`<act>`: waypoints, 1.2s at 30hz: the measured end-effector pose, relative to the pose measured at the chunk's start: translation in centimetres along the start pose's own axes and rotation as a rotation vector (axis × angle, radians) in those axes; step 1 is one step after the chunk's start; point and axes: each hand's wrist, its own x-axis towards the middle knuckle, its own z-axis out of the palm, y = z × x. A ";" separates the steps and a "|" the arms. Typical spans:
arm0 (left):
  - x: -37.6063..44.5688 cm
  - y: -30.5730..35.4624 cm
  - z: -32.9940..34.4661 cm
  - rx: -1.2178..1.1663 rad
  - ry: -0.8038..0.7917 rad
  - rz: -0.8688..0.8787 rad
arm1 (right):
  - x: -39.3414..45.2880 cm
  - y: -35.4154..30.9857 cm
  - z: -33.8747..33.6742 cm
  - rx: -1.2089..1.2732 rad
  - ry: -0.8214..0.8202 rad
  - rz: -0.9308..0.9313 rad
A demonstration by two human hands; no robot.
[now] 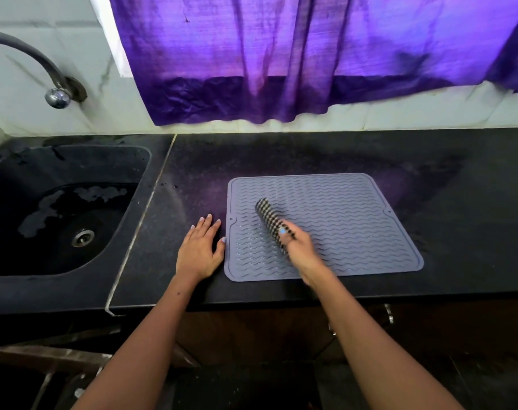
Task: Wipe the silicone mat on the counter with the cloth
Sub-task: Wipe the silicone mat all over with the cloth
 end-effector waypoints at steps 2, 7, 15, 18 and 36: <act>0.1 -0.1 0.1 0.003 0.001 0.001 | 0.7 -1.1 -1.5 0.349 0.142 0.110; 0.2 -0.2 0.2 0.009 0.009 0.011 | -0.9 -2.4 -4.2 -0.240 0.424 -0.233; 1.3 0.4 -0.4 -0.027 0.095 -0.069 | -0.6 3.3 -2.4 -1.126 0.113 -0.280; 2.1 0.6 -0.4 -0.040 0.098 -0.072 | -0.3 2.9 -2.9 -1.074 0.095 -0.282; 2.3 0.1 0.8 0.114 -0.075 -0.087 | 0.0 0.5 -5.5 -0.586 0.428 -0.190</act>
